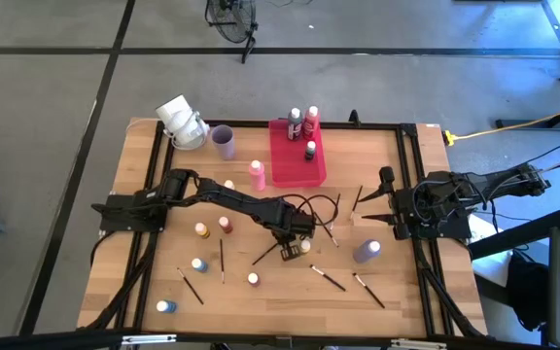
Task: Pick & Place Paint Supplies
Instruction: Put the black paint brush into the purple cup
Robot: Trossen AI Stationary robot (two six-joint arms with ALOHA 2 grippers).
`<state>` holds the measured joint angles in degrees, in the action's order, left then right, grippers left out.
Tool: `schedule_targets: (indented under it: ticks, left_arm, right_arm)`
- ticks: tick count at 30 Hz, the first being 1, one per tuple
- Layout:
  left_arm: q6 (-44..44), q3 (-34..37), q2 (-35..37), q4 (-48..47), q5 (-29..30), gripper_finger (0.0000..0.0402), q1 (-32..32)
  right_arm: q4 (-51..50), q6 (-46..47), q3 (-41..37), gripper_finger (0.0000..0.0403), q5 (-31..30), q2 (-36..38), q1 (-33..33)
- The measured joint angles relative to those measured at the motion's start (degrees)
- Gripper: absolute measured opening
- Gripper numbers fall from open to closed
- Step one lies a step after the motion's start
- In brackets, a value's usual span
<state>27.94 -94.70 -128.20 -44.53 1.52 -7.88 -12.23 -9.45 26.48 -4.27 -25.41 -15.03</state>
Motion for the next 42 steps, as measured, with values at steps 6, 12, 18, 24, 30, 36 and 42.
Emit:
schedule_targets:
  ticks: [6,12,18,24,30,36,42]
  left_arm:
    - [0.00,0.00,0.00,-0.07,0.04,0.0002,0.00]
    - [0.79,0.00,0.22,-0.56,-0.04,0.0002,0.00]
    - [1.46,-0.09,0.22,-1.33,-1.02,0.0003,0.26]
    - [2.78,-0.09,0.22,-1.59,-1.14,0.0003,0.26]
    - [3.72,-0.09,0.22,-1.75,-1.27,0.0003,0.26]
    - [4.54,-0.09,0.22,-1.81,-1.32,0.0003,0.23]
    - [1.96,-0.25,0.22,-1.98,2.28,0.0002,-0.85]
  right_arm:
    - [-0.02,0.00,0.00,0.0197,0.00,0.00,-0.02]
    - [-0.24,0.00,0.00,0.0197,0.01,0.00,-0.01]
    - [-0.44,0.00,0.00,0.0197,0.02,0.00,-0.01]
    - [-0.44,0.00,0.00,0.0197,0.02,0.01,-0.02]
    - [-0.81,0.00,0.00,0.0197,0.02,0.01,0.01]
    - [0.28,-0.18,0.02,0.0197,-0.02,0.00,-0.02]
    - [1.75,0.28,0.02,0.0197,-0.04,-0.02,0.01]
